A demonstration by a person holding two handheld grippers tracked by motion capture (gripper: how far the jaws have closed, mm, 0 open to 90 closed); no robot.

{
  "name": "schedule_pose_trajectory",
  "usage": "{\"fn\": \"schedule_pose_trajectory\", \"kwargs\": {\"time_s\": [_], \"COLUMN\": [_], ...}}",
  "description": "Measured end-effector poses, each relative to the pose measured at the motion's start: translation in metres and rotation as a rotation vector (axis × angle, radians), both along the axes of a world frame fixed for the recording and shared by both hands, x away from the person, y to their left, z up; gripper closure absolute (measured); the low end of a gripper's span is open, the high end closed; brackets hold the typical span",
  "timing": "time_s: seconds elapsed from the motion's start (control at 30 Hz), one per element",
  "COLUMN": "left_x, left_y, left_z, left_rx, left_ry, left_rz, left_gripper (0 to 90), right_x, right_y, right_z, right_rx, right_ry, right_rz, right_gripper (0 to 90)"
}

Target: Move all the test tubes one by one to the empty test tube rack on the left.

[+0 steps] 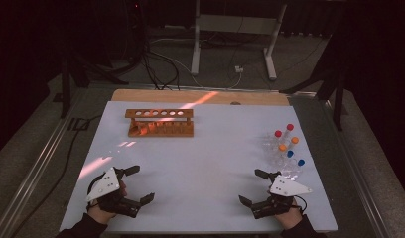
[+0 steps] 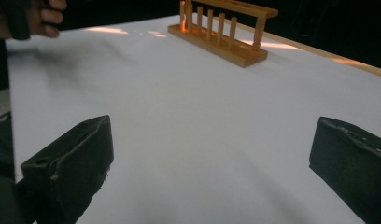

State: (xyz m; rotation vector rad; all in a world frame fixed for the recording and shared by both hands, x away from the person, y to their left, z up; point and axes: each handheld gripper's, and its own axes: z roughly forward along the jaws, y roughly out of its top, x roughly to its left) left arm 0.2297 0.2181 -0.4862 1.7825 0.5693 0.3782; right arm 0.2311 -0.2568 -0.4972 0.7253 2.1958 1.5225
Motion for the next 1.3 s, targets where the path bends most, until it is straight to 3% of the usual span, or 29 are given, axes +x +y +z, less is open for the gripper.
{"fn": "schedule_pose_trajectory", "kwargs": {"time_s": [0.13,0.23,0.27,0.4,0.67,1.0,1.3], "left_x": [0.000,0.000,0.000,0.000,0.002,0.002,0.001], "left_y": [0.000,0.001,0.001,0.001,0.000,0.000,0.001], "left_z": [0.000,0.000,0.000,-0.001,-0.002,-0.001,0.000], "left_rx": [0.005,-0.009,-0.010,-0.013,-0.015,-0.020,-0.025], "left_ry": [0.004,0.010,0.012,0.012,0.024,0.022,0.021], "left_rz": [-0.010,-0.013,-0.016,-0.026,-0.024,-0.018,-0.019], "left_gripper": [0.5,0.5,0.6,0.5,0.5,0.6,0.5], "right_x": [-0.001,0.000,0.000,0.000,-0.005,-0.011,-0.010], "right_y": [0.000,0.002,0.005,0.007,0.013,0.019,0.006], "right_z": [0.001,0.000,-0.002,-0.002,0.007,0.028,0.054], "right_rx": [0.003,-0.030,-0.073,-0.097,-0.091,-0.070,-0.028], "right_ry": [0.006,0.009,0.007,0.008,0.035,-0.030,-0.056], "right_rz": [-0.009,-0.012,-0.025,-0.038,-0.028,-0.029,-0.093], "right_gripper": [0.0,0.0,0.0,0.0,0.0,0.0,0.0]}}
